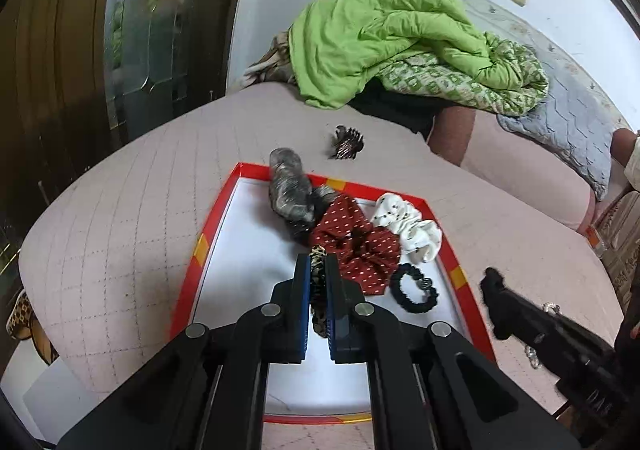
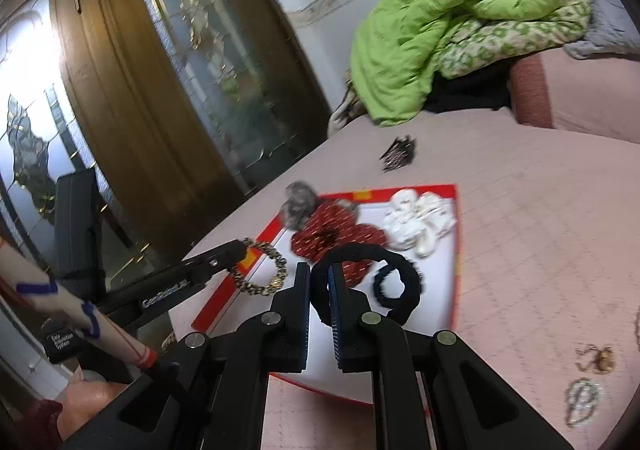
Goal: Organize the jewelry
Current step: 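Carry the gold bracelet and black hair tie toward the red tray, then lower the gold bracelet and black hair tie into the tray and open both grippers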
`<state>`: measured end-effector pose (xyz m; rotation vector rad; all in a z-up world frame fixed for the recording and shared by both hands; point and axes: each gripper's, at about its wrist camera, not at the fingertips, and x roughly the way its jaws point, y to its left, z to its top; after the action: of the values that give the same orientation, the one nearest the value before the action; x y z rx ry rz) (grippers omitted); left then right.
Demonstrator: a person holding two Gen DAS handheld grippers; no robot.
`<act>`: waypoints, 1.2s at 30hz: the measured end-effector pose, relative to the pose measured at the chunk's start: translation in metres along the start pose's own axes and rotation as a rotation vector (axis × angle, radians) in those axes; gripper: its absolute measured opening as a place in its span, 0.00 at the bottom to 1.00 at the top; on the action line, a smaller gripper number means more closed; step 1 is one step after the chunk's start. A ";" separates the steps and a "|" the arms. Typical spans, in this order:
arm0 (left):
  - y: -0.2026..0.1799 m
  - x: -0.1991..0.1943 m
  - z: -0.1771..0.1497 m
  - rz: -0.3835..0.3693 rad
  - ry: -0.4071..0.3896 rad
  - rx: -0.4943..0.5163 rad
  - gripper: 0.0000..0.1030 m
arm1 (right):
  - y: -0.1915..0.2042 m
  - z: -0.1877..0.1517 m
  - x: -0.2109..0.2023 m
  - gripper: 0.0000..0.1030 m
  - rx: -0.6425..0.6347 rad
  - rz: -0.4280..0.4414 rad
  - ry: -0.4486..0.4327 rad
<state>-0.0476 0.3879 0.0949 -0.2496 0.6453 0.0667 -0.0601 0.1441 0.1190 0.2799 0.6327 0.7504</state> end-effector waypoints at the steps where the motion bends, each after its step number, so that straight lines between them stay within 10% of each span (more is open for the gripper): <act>1: 0.001 0.002 0.000 0.001 0.007 -0.004 0.06 | 0.003 -0.002 0.007 0.10 -0.005 0.006 0.013; 36: 0.014 0.041 -0.002 0.167 0.102 0.061 0.06 | -0.009 -0.022 0.086 0.10 0.021 0.030 0.241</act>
<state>-0.0176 0.3999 0.0656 -0.1403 0.7675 0.1952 -0.0203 0.1988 0.0605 0.2199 0.8664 0.8138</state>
